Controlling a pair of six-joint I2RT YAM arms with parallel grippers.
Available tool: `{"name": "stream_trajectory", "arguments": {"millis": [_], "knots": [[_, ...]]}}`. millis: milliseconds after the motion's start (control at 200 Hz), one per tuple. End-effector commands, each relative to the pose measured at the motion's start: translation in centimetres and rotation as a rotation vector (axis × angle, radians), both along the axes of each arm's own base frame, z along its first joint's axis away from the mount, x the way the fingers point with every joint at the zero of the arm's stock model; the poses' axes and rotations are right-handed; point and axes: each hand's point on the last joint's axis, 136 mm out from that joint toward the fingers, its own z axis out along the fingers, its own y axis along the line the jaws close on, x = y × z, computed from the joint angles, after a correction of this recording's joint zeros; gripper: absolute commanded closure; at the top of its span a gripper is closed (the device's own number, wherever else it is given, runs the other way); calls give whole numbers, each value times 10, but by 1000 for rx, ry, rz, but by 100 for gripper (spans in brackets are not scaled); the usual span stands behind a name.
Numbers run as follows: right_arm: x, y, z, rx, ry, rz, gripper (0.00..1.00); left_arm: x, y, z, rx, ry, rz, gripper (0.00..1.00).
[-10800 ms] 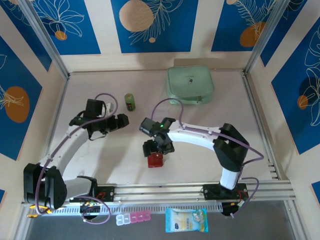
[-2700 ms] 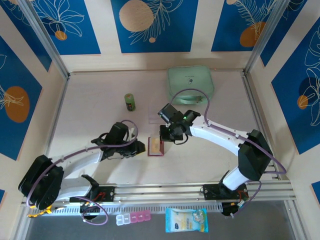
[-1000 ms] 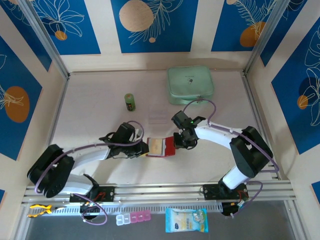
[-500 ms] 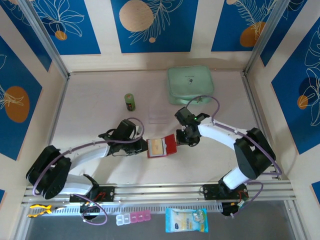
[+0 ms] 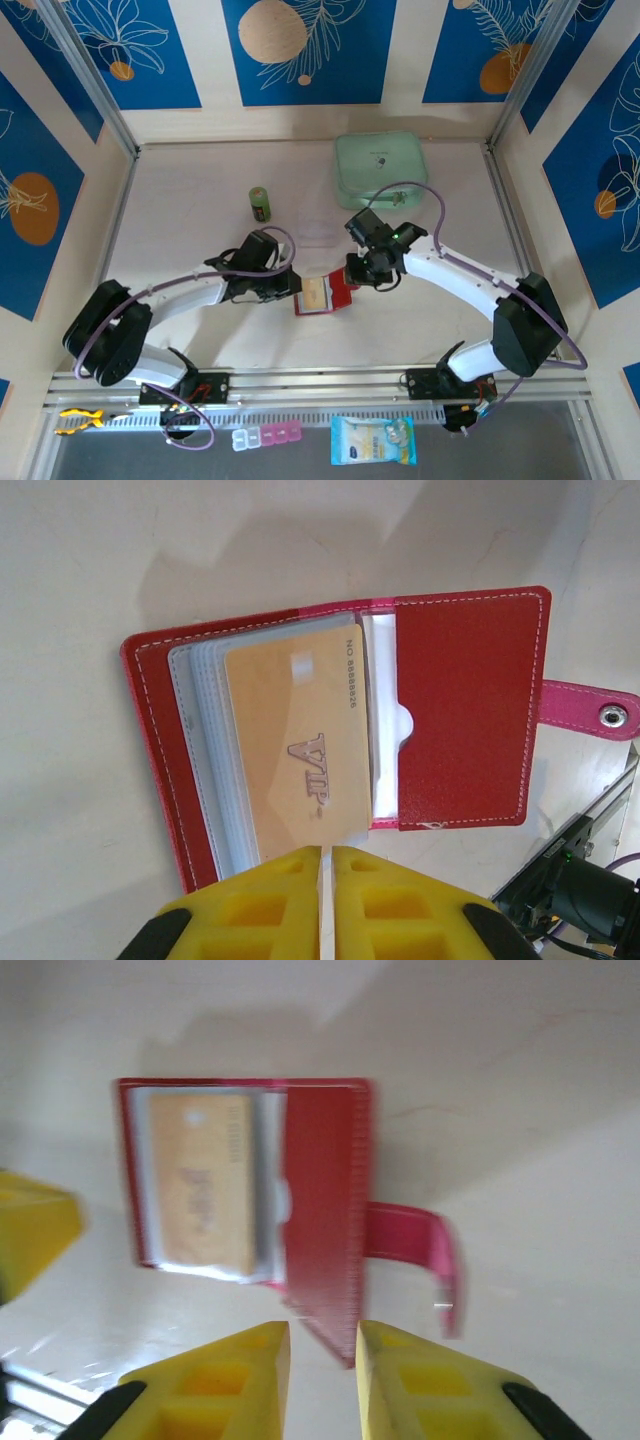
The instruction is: Take the credit cards out of the card holder
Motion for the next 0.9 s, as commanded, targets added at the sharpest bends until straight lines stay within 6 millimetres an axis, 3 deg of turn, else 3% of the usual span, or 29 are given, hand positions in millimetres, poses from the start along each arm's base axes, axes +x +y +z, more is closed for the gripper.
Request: {"name": "stream_trajectory", "arguments": {"millis": [0,225,555,670,895], "knots": [[-5,32,0,112,63,27,77,2,-10,6,-24,-20,-28,90],[-9,21,-48,20,146,3,79,-1,-13,0,-21,-14,-31,90],[-29,-1,-98,-84,242,-26,79,-4,-24,-7,-17,-3,-50,90],[-31,2,-96,-94,238,-21,80,-6,-24,-10,-6,1,-53,91],[-21,16,-67,-41,177,-12,80,-4,-16,-17,51,-13,-44,92]]}}
